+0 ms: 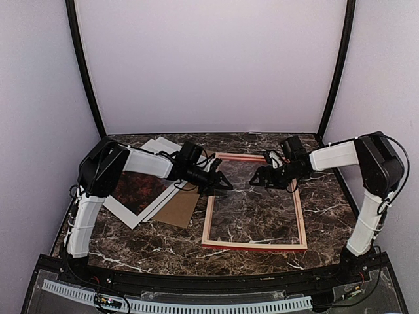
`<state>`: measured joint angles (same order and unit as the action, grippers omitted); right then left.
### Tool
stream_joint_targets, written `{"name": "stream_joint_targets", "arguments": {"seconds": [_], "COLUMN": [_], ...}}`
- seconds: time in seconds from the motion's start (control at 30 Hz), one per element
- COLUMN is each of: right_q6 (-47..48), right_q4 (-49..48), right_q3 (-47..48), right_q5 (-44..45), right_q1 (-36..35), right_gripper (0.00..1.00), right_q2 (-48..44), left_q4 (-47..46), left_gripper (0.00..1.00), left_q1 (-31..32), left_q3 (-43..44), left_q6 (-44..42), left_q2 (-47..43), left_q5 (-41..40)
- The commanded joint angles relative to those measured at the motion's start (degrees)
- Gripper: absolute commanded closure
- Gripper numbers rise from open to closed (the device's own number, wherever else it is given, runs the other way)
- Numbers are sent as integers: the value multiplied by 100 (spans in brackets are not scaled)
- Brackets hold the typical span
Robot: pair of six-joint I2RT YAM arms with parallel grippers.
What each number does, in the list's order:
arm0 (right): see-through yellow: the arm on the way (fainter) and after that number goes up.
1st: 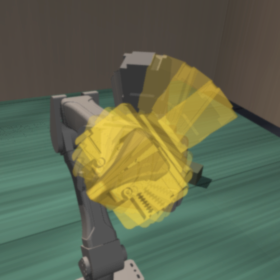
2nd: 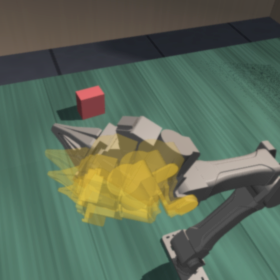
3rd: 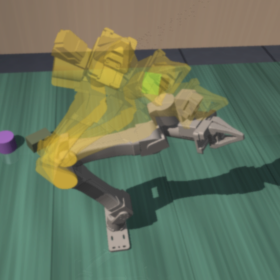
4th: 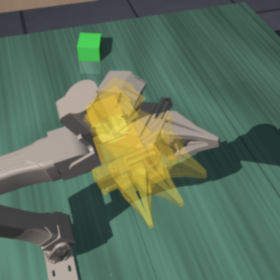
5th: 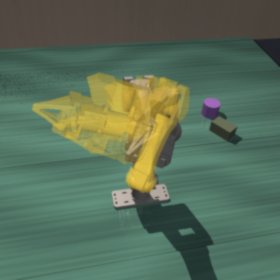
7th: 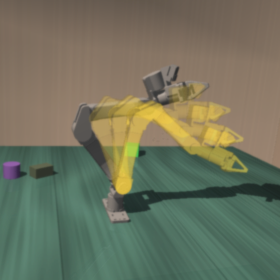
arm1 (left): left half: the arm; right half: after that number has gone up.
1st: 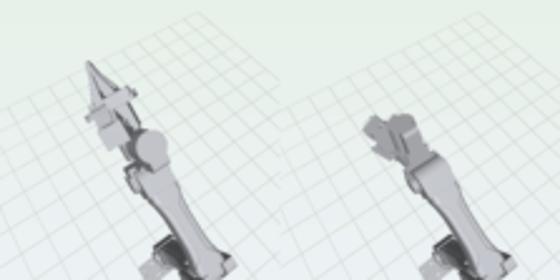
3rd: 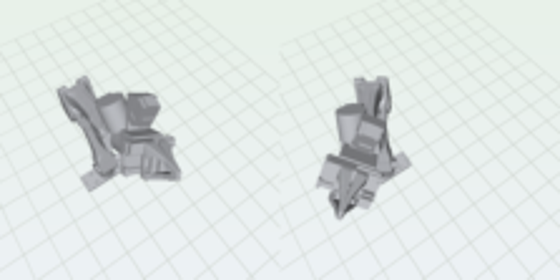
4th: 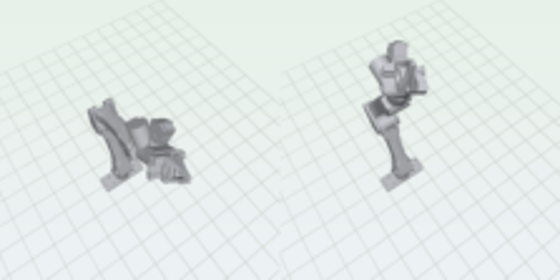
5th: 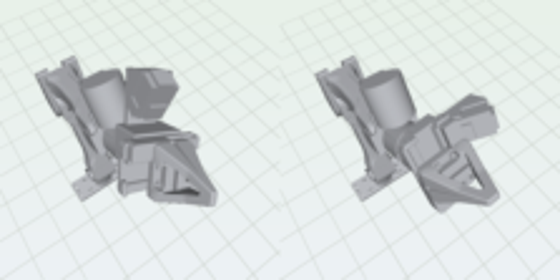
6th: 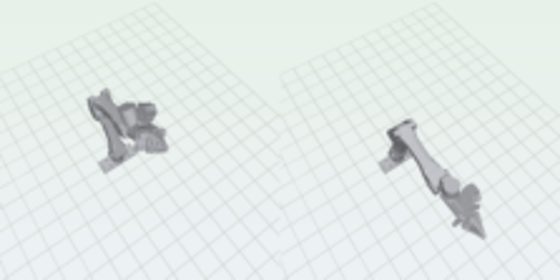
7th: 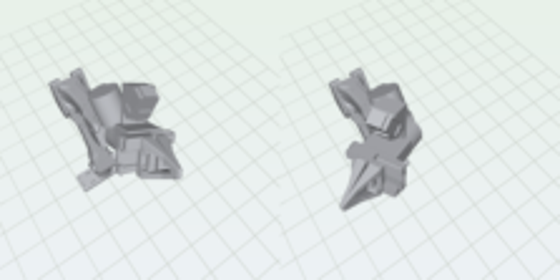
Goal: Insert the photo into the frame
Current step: Press the glass panel against the frame body.
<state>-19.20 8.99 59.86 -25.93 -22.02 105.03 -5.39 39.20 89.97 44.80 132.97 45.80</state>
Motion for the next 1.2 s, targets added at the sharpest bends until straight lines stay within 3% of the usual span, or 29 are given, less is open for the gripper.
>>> {"name": "stream_joint_targets", "arguments": {"seconds": [0.0, 0.8, 1.17], "right_q6": [-43, -2, 4], "right_q4": [-170, -172, -100], "right_q3": [-122, -321, -304], "right_q5": [9, 191, 251], "right_q1": [-23, -22, -20], "right_gripper": [11, 11, 10], "right_q2": [82, 52, -15], "left_q4": [234, 1128, 1790], "left_gripper": [55, 43, 41], "left_q1": [44, 32, 35], "left_q3": [51, -243, -298], "left_q6": [-209, -935, -1532], "left_q2": [-229, -892, -1308], "left_q5": [-110, -927, -1867]}}
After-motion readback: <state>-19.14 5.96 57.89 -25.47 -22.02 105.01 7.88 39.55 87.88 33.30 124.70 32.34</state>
